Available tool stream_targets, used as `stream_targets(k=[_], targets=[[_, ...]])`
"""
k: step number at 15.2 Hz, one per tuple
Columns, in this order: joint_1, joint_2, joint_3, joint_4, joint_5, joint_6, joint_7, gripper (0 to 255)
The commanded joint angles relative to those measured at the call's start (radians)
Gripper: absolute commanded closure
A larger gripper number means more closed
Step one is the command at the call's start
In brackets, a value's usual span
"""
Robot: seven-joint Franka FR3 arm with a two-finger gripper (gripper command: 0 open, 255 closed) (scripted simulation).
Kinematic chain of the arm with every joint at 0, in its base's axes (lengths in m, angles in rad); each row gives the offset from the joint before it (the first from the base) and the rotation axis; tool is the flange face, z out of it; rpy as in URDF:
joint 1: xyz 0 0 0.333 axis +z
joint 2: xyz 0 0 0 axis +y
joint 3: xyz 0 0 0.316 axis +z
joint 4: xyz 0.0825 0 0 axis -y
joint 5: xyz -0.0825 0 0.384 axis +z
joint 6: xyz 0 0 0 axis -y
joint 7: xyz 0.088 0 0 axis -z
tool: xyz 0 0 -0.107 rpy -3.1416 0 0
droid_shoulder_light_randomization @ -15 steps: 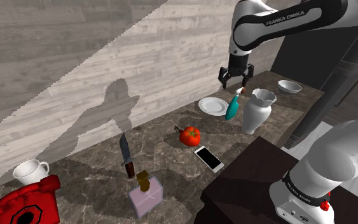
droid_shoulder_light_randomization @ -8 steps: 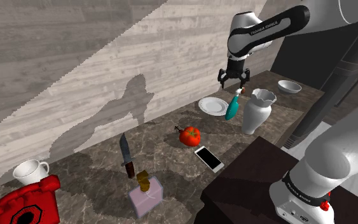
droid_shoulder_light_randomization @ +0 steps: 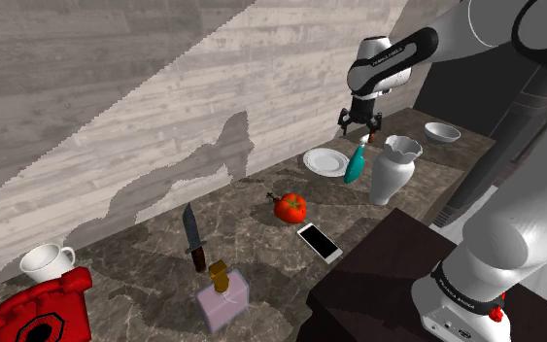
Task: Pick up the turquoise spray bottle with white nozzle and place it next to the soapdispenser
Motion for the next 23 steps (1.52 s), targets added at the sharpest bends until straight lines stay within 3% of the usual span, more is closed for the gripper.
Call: stream_targets(k=[1,4,12,19,20,23], targets=[[-0.019,0.055,-0.020,0.037,0.007,0.024,0.033,0],[-0.043,0.120,-0.044,0.080,0.022,0.053,0.072,0],[-0.051,0.181,-0.046,0.050,0.024,0.144,0.070,0],[-0.051,0.181,-0.046,0.050,0.024,0.144,0.070,0],[-0.051,0.181,-0.046,0.050,0.024,0.144,0.070,255],[-0.051,0.181,-0.046,0.050,0.024,0.144,0.070,255]])
